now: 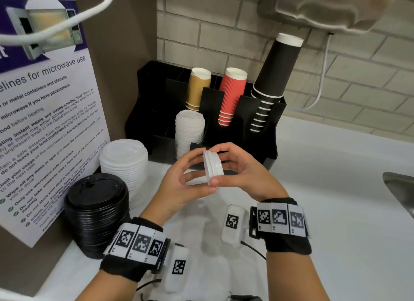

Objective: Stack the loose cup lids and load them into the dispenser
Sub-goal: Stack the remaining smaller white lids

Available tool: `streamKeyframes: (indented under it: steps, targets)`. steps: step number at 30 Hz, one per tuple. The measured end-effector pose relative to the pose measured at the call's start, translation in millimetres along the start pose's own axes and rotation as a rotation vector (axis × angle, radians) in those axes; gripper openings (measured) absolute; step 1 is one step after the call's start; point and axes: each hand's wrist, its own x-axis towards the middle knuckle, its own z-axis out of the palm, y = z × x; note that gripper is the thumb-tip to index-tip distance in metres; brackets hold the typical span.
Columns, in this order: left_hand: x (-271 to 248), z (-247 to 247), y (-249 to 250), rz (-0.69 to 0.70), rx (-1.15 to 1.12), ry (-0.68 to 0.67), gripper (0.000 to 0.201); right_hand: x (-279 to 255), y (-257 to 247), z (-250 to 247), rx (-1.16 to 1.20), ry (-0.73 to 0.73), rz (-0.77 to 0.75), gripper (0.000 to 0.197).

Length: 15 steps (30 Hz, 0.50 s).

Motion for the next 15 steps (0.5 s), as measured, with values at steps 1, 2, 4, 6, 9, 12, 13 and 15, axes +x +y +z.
streamKeyframes:
  steps: [1,2,4,6,9,12,13,15]
  targets:
    - [0,-1,0,-0.001,-0.002,-0.001,0.075,1,0,1,-0.001,0.0,0.001,0.057]
    - [0,-2,-1,-0.002,-0.007,0.002,0.076,2,0,2,-0.01,0.001,0.003,0.057]
    - [0,-4,-3,-0.005,-0.016,0.019,0.079,5,0,4,-0.043,0.001,0.003,0.055]
    - [1,-6,-5,-0.005,-0.024,0.046,0.085,11,-4,6,-0.075,-0.001,0.0,0.055]
    - [1,-11,-10,-0.024,-0.069,0.124,0.086,34,-17,4,-0.177,0.08,-0.05,0.058]
    - [2,-11,-14,-0.094,-0.069,0.225,0.052,80,-33,-3,-0.401,0.206,-0.155,0.06]
    - [3,-10,-15,-0.123,-0.053,0.244,0.039,97,-38,-4,-0.5,0.207,-0.185,0.06]
    - [4,-10,-17,-0.171,-0.018,0.241,0.027,130,-43,-6,-0.653,0.159,-0.185,0.06]
